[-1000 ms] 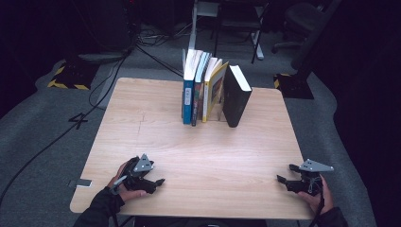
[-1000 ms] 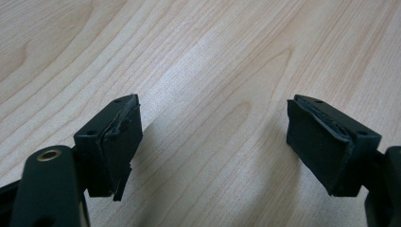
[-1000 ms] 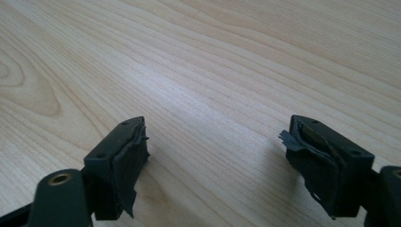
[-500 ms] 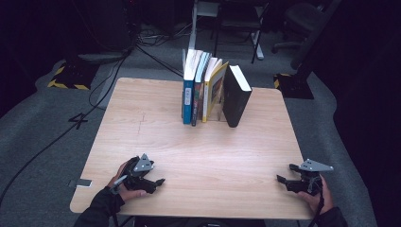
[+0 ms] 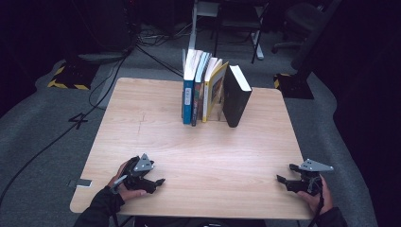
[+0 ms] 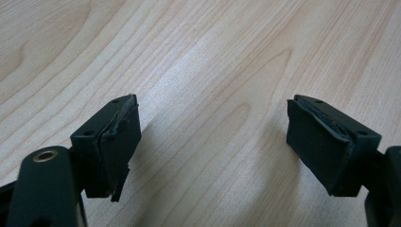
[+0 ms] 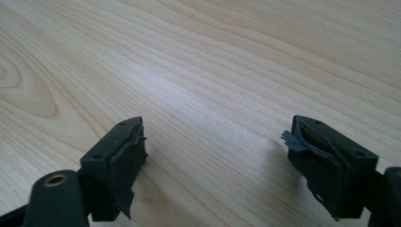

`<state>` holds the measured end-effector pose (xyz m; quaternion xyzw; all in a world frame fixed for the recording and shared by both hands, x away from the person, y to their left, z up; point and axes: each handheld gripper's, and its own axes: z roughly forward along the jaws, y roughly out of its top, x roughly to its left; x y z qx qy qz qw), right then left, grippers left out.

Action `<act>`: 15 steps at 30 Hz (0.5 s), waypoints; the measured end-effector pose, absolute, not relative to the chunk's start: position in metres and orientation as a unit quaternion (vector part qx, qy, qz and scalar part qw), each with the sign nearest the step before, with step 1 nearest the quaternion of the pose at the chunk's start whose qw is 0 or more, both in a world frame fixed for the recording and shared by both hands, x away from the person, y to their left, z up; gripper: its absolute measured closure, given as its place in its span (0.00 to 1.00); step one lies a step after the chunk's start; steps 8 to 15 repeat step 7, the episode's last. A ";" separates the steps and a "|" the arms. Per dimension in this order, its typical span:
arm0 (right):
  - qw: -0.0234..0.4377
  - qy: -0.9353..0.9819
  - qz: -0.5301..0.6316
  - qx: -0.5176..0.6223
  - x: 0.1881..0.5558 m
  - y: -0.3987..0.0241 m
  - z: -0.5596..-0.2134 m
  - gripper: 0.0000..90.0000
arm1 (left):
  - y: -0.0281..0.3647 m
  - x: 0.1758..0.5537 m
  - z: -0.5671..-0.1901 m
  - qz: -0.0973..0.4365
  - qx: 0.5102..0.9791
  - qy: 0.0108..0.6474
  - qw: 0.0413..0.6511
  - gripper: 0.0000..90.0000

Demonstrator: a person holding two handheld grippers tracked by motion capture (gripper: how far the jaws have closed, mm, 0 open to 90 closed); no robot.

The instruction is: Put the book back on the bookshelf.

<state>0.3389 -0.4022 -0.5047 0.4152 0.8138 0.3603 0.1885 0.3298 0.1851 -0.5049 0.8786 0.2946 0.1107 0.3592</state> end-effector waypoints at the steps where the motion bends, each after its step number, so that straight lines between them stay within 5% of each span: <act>1: 0.188 0.814 0.360 0.415 0.339 -0.402 -0.505 0.22 | 0.185 0.330 -0.505 0.111 0.879 0.295 0.359 0.21; 15: 0.187 0.814 0.360 0.415 0.340 -0.402 -0.505 0.21 | 0.185 0.330 -0.505 0.111 0.878 0.295 0.359 0.21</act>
